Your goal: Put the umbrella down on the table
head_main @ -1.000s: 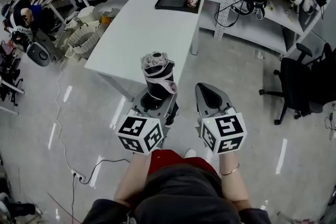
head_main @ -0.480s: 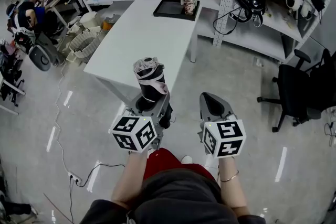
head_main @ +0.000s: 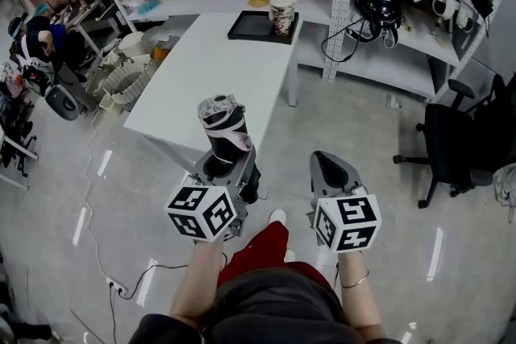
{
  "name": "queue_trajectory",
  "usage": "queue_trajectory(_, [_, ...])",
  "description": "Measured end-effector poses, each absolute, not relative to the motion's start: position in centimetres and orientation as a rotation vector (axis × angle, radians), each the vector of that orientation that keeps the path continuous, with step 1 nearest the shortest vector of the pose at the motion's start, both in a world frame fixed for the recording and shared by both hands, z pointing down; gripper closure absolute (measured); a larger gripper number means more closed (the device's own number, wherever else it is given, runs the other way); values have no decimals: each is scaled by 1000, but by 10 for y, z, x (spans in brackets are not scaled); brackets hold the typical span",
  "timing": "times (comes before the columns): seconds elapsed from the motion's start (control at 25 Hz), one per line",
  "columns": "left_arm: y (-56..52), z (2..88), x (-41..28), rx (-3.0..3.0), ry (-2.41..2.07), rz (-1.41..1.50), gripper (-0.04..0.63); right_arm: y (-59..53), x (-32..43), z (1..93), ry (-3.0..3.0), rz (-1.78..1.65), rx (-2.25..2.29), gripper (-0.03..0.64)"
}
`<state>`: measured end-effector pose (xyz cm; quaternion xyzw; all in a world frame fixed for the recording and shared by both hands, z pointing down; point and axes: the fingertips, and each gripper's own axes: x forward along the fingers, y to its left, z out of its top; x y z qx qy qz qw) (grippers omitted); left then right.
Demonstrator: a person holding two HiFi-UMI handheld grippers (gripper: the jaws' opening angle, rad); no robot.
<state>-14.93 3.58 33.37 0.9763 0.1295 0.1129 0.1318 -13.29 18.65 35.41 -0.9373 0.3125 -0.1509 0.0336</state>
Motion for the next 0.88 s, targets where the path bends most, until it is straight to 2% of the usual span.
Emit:
queue_trajectory(0.32, [33, 337, -105, 2830, 383, 322, 394, 191, -93, 363, 937, -497, -2902, 598])
queue_trajectory(0.88, [3, 354, 10, 2800, 300, 383, 394, 150, 29, 377, 1054, -573, -2858, 598])
